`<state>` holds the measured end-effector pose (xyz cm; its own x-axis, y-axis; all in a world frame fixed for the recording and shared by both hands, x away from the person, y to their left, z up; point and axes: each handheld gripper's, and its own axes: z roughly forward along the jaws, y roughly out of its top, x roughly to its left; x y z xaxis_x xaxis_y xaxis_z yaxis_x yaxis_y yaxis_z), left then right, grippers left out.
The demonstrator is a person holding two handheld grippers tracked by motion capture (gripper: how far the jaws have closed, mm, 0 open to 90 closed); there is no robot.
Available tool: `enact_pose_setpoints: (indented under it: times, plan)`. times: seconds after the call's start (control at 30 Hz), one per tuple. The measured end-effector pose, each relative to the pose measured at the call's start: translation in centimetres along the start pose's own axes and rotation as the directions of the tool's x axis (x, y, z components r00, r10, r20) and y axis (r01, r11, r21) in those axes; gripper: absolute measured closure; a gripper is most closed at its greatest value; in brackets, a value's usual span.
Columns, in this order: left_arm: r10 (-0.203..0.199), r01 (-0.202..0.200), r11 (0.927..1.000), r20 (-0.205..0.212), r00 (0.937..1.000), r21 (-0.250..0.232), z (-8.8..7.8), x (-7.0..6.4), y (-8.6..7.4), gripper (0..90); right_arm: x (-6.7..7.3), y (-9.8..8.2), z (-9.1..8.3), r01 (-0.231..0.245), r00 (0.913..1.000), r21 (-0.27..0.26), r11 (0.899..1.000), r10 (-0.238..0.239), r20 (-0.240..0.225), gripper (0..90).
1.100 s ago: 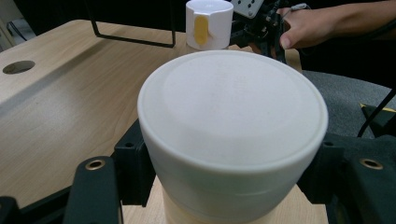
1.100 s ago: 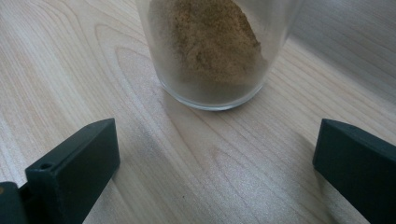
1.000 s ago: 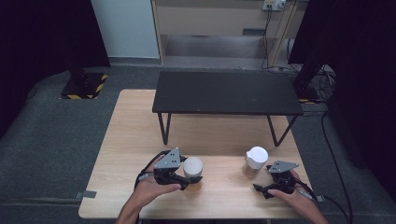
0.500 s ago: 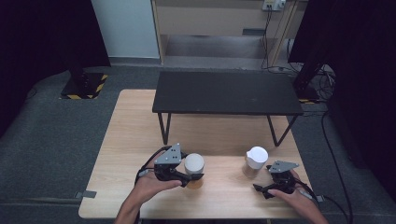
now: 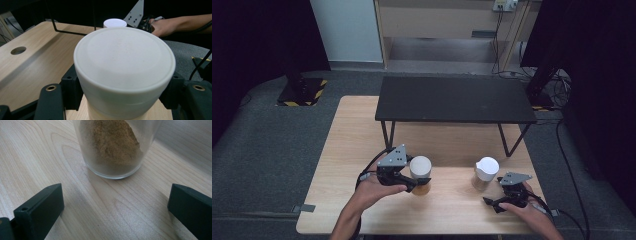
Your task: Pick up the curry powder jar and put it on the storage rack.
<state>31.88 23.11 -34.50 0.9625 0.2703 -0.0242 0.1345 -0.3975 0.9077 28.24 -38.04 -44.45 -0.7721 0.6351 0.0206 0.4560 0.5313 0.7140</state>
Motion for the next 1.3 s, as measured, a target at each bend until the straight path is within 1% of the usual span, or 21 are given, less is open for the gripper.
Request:
enact_pose_setpoints:
  times: [0.17,0.4,0.57,0.63,0.8,0.93,1.03,1.23,1.3]
  plan:
    - [0.008,-0.008,1.0,0.001,1.0,0.003,-0.3,0.3,1.3,33.1,0.0,0.0,0.0,0.001,1.0,0.0,1.0,-0.001,0.0,1.3]
    - [0.02,-0.02,0.9994,0.01,0.9997,0.027,-0.4,0.8,3.3,33.1,0.0,0.0,0.0,0.001,1.0,0.0,1.0,-0.001,0.0,1.2]
    - [0.024,-0.025,0.9994,0.017,0.9996,0.024,-0.5,1.3,4.4,33.1,0.0,0.0,0.0,0.001,1.0,0.0,1.0,-0.001,0.0,1.3]
    - [0.019,-0.02,0.9998,0.021,0.9996,0.01,-0.6,1.6,4.6,33.1,0.0,0.0,0.0,0.001,1.0,0.0,1.0,-0.001,0.0,1.3]
    - [0.029,-0.029,0.9995,0.018,0.9994,0.015,-0.7,2.2,6.0,33.1,0.0,0.0,0.0,0.0,1.0,0.0,1.0,0.0,-0.001,1.3]
    - [0.029,-0.03,0.9995,0.031,0.9991,0.011,-0.8,2.8,7.1,33.1,0.0,0.0,0.0,0.0,1.0,0.0,1.0,0.0,-0.001,1.3]
    - [0.042,-0.043,0.9989,0.025,0.9988,0.02,-0.9,2.9,8.1,33.1,0.0,0.0,0.0,0.0,1.0,0.0,1.0,0.0,-0.001,1.3]
    - [0.046,-0.047,0.9987,0.02,0.9987,0.019,-1.1,3.4,9.4,33.1,0.0,0.0,0.0,0.0,1.0,-0.001,1.0,0.0,-0.001,1.3]
    - [0.04,-0.04,0.9991,0.017,0.9991,0.016,-1.1,3.6,9.7,33.1,0.0,0.0,0.0,0.0,1.0,-0.002,1.0,0.0,0.0,1.4]
